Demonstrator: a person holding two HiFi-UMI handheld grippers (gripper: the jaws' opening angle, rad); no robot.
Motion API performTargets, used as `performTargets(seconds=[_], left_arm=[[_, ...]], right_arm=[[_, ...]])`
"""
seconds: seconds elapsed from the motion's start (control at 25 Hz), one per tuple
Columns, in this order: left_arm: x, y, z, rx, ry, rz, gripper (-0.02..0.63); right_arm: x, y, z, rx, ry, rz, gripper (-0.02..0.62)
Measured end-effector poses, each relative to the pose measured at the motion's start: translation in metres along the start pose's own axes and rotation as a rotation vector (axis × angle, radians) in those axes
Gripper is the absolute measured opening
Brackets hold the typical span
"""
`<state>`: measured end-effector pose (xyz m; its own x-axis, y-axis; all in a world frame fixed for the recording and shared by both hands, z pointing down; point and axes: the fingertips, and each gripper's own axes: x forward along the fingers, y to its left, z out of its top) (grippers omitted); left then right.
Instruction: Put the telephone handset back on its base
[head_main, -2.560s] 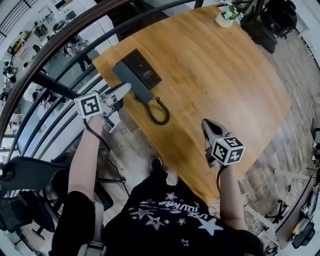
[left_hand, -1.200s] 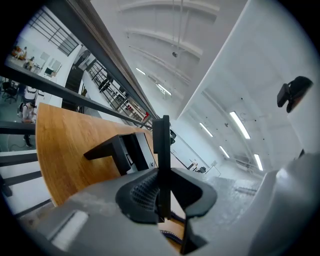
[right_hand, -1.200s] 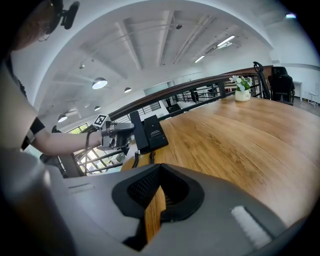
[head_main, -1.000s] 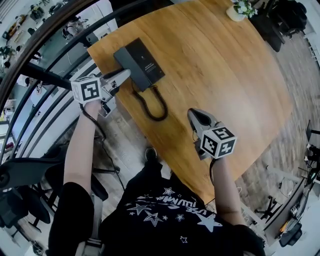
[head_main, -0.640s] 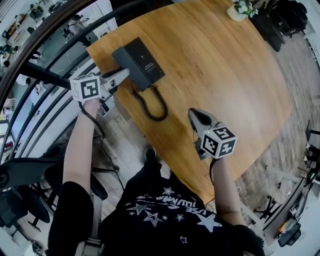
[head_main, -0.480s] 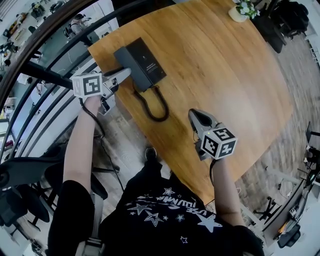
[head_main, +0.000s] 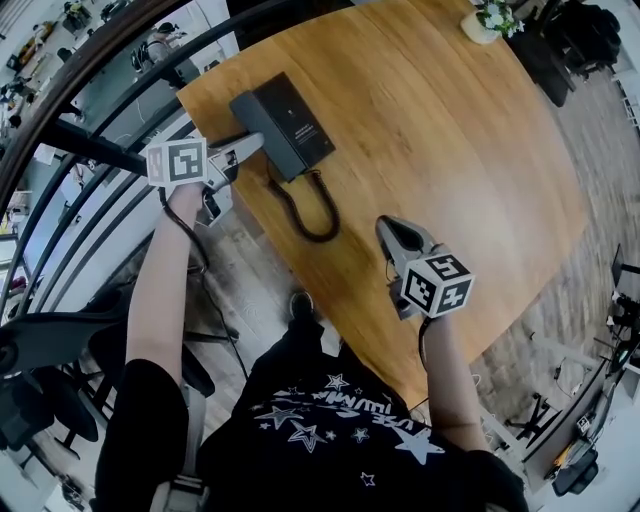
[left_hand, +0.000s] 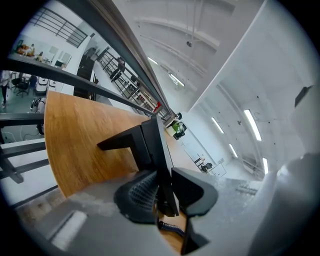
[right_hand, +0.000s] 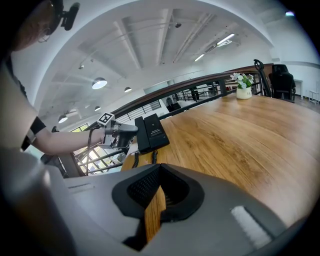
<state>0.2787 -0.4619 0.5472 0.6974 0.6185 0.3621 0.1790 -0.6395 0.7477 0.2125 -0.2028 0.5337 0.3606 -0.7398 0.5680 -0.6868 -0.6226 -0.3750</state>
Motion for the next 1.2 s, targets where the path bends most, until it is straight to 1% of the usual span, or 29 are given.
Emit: performTargets(seconds=[0.12,0.2,0.4,0.6,0.92,0.96,1.04,1.08,1.2], left_arm=[[0.002,0.004,-0.005,-0.012,0.032,0.045,0.098],[0.003,0.006,-0.006,-0.020,0.038,0.063,0.103],[0.003,0.007,-0.007,-0.042,0.024,0.054,0.103],[0.004,0.006,-0.007,-0.043,0.005,0.043,0.103],[-0.001,0.010,-0.006,-0.045,-0.018,0.097,0.129],[-0.002,0.011,-0.005,-0.054,-0.030,0.097,0.143],[-0.005,0.011,-0.003,-0.087,-0.062,0.089,0.215],[-0.007,0.011,-0.002,-0.101,-0.076,0.088,0.238],[-0.014,0.010,-0.001,-0.116,-0.102,0.104,0.250]], right_arm=[[0.001,0.001,0.000,0.001,0.002,0.003,0.002],[0.001,0.000,0.000,0.002,0.002,0.002,0.002],[-0.003,-0.001,0.002,0.005,-0.005,-0.002,0.002],[-0.003,-0.001,0.001,0.013,-0.007,0.001,0.002],[-0.005,0.005,0.002,0.005,-0.008,0.011,0.002],[-0.005,0.005,0.002,0.004,-0.008,0.012,0.002],[-0.006,0.006,0.002,-0.001,-0.009,0.014,0.002],[-0.007,0.006,0.002,-0.004,-0.010,0.015,0.002],[-0.009,0.008,0.004,-0.006,-0.020,0.019,0.002]])
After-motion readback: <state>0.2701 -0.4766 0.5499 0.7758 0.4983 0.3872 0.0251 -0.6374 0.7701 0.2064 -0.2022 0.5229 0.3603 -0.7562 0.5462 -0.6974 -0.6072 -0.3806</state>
